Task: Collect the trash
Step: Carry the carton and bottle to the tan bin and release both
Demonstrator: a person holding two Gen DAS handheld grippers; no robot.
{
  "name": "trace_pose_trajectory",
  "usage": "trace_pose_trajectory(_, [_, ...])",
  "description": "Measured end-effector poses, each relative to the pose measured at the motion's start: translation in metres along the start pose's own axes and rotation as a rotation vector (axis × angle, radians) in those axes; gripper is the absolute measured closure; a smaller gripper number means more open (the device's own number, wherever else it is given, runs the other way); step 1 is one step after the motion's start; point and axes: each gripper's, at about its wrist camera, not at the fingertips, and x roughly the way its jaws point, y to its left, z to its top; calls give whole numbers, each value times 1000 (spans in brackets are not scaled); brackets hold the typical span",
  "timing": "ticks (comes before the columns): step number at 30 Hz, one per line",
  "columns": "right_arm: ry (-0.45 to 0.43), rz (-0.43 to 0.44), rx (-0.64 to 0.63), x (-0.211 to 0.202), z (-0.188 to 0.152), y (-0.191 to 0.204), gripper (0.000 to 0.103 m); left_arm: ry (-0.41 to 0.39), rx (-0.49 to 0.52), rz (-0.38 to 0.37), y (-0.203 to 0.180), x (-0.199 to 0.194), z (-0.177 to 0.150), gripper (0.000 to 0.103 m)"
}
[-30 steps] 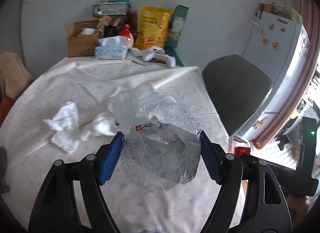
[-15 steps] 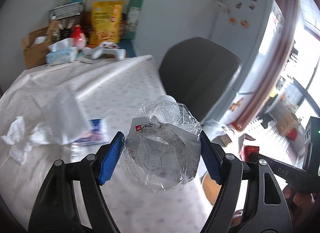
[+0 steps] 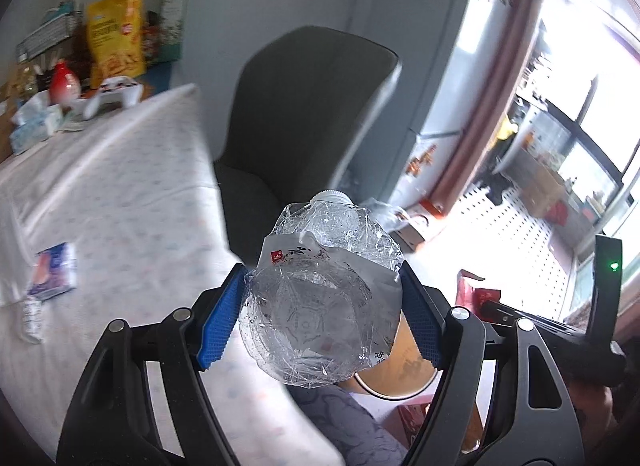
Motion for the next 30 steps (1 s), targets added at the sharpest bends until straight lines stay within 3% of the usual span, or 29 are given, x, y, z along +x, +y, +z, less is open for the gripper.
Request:
trace_pose_trajectory(13, [74, -74, 153, 56, -13, -80, 95, 96, 94, -66, -59, 53, -1, 29])
trace_pose_trajectory(14, [85, -68, 166, 59, -15, -86, 92, 100, 98, -69, -61, 55, -2, 29])
trace_pose_trajectory(15, [91, -63, 171, 61, -16, -88, 75, 106, 102, -73, -65, 57, -2, 29])
trace_pose_trajectory(16, [85, -56, 179, 60, -18, -93, 49, 113, 110, -77, -68, 61, -3, 29])
trace_pose_trajectory(17, [69, -61, 183, 58, -19, -95, 43, 120, 117, -80, -72, 64, -4, 29])
trace_pose_trajectory(23, [56, -53, 202, 45, -23, -111, 43, 163, 152, -106, -90, 85, -9, 29])
trace_pose_trajectory(28, [18, -86, 218, 12, -24, -124, 26, 194, 178, -134, -112, 99, -14, 29])
trace_pose_trajectory(30, [3, -108, 214, -2, -23, -129, 25, 207, 190, -152, -123, 105, -15, 29])
